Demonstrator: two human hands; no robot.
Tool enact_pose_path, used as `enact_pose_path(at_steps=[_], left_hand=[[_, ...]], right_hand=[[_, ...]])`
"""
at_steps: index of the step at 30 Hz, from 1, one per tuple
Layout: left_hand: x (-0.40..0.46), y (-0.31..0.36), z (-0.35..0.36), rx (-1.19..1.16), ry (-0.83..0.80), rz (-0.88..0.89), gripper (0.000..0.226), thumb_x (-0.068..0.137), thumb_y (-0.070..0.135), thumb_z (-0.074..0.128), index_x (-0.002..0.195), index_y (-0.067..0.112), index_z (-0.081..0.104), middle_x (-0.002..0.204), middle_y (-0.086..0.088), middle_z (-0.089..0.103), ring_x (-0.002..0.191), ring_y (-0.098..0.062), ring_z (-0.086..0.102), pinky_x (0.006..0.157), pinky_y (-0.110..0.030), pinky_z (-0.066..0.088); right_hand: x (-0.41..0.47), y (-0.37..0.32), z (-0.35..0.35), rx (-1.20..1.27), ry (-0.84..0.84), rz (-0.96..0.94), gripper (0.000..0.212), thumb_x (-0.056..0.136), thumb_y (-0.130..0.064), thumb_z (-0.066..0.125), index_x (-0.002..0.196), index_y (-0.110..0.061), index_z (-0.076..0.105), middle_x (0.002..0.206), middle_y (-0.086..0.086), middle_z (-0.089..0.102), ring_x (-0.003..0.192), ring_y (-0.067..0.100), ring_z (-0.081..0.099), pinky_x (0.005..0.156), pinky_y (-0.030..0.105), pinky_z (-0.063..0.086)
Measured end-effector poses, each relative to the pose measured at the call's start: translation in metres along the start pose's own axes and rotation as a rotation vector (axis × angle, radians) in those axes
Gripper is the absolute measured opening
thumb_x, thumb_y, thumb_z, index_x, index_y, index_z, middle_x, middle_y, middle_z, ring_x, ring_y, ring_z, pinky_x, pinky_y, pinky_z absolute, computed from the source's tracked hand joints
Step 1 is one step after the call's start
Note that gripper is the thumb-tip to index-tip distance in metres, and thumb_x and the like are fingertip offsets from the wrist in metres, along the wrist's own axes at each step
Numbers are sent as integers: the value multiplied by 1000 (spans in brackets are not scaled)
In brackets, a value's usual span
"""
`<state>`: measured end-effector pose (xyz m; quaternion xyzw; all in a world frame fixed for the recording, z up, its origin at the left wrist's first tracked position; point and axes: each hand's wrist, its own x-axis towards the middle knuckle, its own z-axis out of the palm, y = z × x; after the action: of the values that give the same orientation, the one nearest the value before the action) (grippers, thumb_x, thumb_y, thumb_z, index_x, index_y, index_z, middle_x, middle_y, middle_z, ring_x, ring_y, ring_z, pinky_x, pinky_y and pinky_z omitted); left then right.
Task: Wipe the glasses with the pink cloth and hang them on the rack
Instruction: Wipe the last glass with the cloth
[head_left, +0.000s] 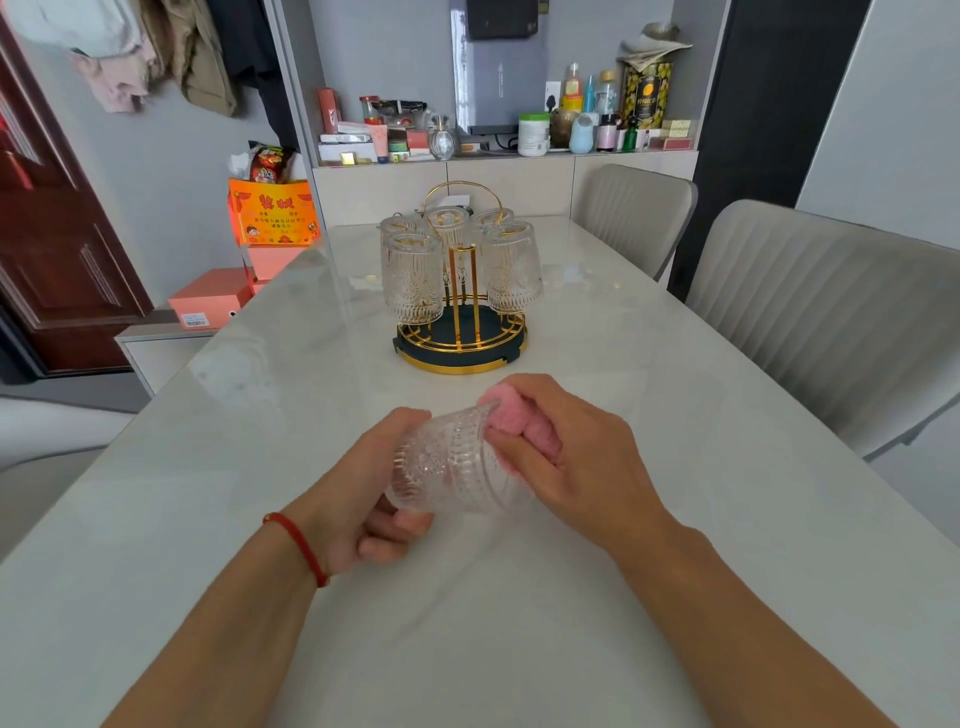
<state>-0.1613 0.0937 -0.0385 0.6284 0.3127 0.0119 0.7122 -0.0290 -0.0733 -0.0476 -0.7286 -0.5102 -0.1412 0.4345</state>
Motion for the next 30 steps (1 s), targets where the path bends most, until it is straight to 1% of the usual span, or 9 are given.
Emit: enact_pose_path(at_steps=[2,6,10,12,17,20,23,26,30], left_hand=[[-2,0,-3,-11,-42,-25,53,93,70,38,76,21,45,55,-8,35,41,-15,18,39,-15,18],[2,1,8,-83,8,95,60,94,74,36,85,18,57,59,-8,42,46,-16,22,41,-19,19],[1,-1,1,69,23,-4,54,92,71,36,70,22,41,54,-5,34,42,-14,17,42,-15,16],[-3,0,-4,88,-30,-52,59,92,73,37,66,21,43,55,-6,33,43,-15,16,40,-14,18],[-2,3,6,-122,-5,89,62,95,74,35,77,19,57,58,-7,35,47,-15,19,38,-18,21],[-1,3,5,-76,51,36,57,93,72,40,69,21,44,55,-4,31,46,-14,14,40,-16,13],[-4,2,0,60,15,-54,55,91,73,40,72,21,39,55,-5,32,42,-13,14,39,-14,16],[-5,4,3,-51,-49,6,60,92,76,38,71,21,46,59,-6,33,46,-15,17,39,-18,19],[-7,9,10,-263,-79,177,41,90,60,60,86,19,57,66,-5,31,57,-17,17,49,-29,17]], right_hand=[[2,-2,3,14,53,7,24,95,-41,66,116,-31,63,92,-16,68,83,8,63,73,30,54],[4,3,13,236,134,323,18,90,-40,72,101,-27,69,80,-14,71,77,4,66,68,24,50],[1,7,5,-86,56,-3,35,92,-50,62,120,-29,66,89,-11,73,79,13,67,70,37,57],[1,7,2,-69,87,-81,36,93,-47,64,124,-30,67,93,-11,74,82,11,68,71,37,57],[4,9,10,211,167,270,21,88,-43,72,102,-27,75,76,-11,72,72,8,67,69,29,54],[3,7,5,48,72,142,33,88,-51,66,113,-30,67,84,-13,72,77,12,66,72,35,56],[2,3,0,-21,2,-64,30,93,-41,66,122,-34,60,102,-19,68,89,5,64,77,35,56],[4,0,2,172,108,75,25,93,-40,65,117,-32,66,99,-18,71,92,6,67,79,29,56],[2,2,5,212,210,210,22,93,-35,68,114,-30,65,89,-22,69,85,1,67,71,21,55]])
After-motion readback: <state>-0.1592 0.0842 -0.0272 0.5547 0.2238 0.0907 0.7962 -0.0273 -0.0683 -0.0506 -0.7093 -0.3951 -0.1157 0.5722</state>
